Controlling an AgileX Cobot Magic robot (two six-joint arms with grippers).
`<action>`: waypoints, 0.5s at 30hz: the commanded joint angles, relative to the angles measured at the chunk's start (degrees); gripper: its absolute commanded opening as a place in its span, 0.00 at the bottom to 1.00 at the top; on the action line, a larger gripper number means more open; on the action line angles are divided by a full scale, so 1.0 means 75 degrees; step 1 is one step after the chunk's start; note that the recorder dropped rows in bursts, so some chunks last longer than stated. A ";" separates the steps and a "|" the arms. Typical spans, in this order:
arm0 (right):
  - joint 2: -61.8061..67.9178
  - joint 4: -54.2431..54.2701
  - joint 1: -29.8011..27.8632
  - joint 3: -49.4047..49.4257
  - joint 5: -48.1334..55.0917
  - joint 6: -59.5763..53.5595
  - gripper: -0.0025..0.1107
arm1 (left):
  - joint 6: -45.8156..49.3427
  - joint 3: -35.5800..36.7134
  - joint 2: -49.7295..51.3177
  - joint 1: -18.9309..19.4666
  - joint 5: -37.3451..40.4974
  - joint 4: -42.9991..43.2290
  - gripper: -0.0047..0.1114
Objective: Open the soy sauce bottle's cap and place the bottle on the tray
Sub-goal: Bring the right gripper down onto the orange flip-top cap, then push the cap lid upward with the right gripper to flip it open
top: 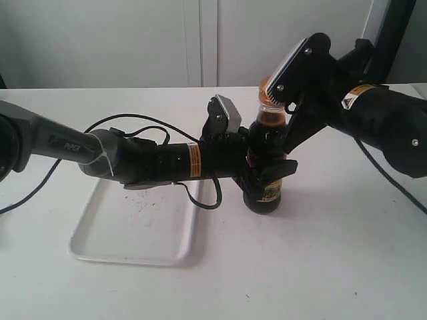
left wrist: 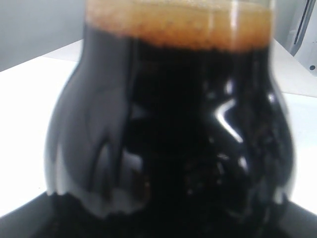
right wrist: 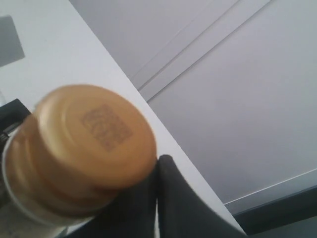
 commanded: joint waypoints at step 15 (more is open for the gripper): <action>-0.0453 -0.0149 0.0097 -0.0023 0.0227 -0.0014 0.02 | -0.0195 0.0064 0.0060 -0.0059 0.0667 0.0523 0.04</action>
